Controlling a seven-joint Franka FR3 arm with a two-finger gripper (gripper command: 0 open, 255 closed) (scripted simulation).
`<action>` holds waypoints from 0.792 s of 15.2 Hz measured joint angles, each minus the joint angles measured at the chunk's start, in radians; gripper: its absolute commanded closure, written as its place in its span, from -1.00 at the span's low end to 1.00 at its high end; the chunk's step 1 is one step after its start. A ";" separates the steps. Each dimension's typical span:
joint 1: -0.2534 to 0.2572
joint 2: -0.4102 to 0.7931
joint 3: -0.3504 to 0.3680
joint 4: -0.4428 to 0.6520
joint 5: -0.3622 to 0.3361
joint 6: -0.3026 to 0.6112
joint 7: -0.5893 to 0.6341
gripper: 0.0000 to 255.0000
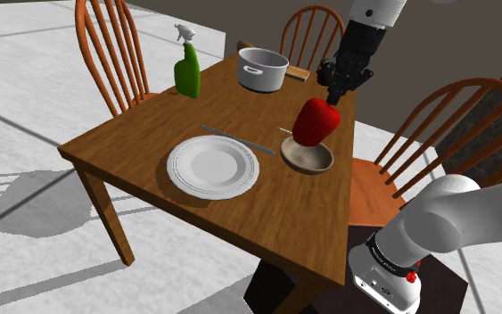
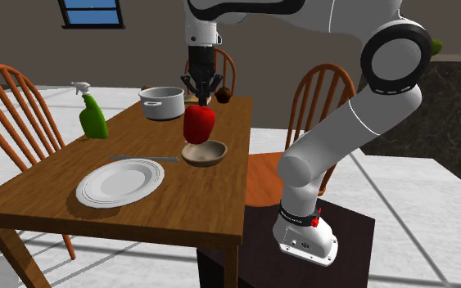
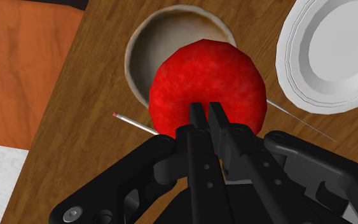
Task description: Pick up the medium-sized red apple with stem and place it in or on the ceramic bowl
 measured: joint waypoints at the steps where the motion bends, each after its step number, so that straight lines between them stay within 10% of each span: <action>1: 0.001 -0.006 0.001 -0.022 0.001 0.015 -0.001 1.00; 11: 0.003 -0.020 0.006 -0.094 0.006 0.074 -0.006 1.00; 12: 0.003 -0.020 0.006 -0.094 0.006 0.074 -0.006 -1.00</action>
